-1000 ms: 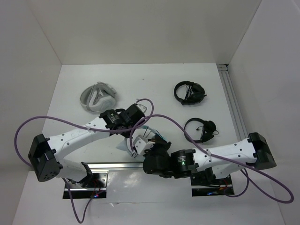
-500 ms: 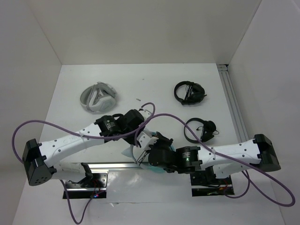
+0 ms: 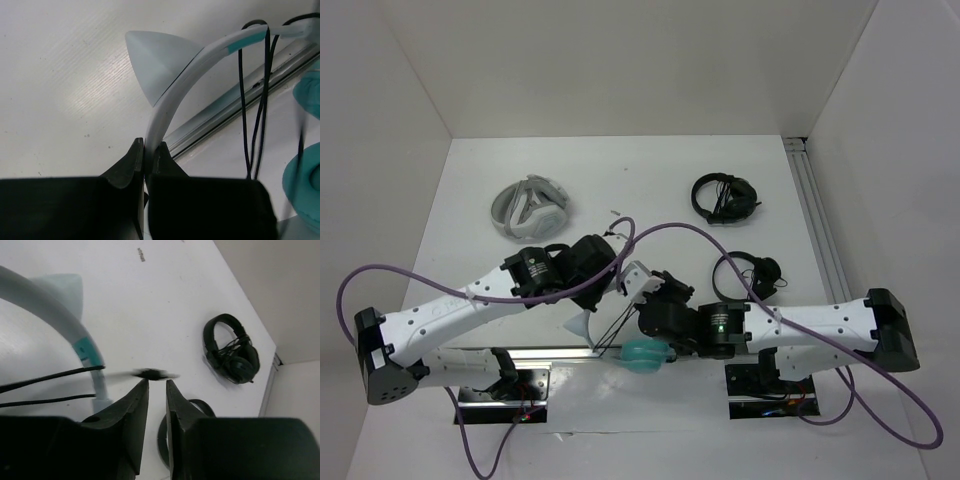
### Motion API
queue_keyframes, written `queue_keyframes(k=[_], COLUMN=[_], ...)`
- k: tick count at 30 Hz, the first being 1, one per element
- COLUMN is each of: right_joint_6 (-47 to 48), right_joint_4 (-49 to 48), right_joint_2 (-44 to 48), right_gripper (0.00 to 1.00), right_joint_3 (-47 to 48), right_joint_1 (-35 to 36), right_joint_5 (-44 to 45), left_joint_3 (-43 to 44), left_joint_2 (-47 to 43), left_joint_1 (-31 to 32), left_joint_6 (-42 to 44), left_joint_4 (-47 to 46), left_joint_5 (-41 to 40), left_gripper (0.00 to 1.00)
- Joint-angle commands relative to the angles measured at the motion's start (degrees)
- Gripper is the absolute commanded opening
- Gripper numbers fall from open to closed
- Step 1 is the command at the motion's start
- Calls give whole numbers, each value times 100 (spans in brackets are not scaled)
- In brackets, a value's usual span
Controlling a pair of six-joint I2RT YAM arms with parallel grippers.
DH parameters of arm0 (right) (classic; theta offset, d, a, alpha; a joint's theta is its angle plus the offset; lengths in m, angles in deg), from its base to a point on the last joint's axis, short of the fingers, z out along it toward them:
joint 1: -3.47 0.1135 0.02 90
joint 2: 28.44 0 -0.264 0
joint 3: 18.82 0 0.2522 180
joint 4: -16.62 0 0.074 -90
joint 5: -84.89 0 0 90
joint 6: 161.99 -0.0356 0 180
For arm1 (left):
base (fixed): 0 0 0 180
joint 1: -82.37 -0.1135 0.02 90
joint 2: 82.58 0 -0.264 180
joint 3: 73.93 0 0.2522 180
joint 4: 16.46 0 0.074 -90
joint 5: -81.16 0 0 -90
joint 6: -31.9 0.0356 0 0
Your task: Wrap the headphones
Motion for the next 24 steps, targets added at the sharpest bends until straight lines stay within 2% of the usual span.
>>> queue_keyframes(k=[1,4,9,12,15,20,23,24], right_joint_6=[-67,-67,-67,-128,-365,-1129,-1832,-2129], right_joint_4=[95,-18,-239,-248,-248,129,752,1006], right_joint_2=[234,287,279,173,172,391,454,515], right_gripper=[29,39,41,41,46,67,70,96], right_joint_3=[187,109,-24,29,99,633,1151,1258], right_joint_1=[-157,-367,-851,-1088,-1272,-1335,-1335,-1335], right_joint_5=[502,449,27,-95,-96,149,326,326], left_joint_3=[292,293,398,398,398,398,337,337], left_joint_2=[-257,-257,-257,-257,-100,287,560,639], left_joint_1=[91,91,91,91,91,4,-391,-532], left_joint_6=[185,185,185,185,2,-289,-395,-395], left_joint_4=[369,369,422,474,535,256,-287,-456], left_joint_5=[241,294,294,119,-276,-883,-936,-937], left_gripper=[0,0,0,0,0,0,0,0])
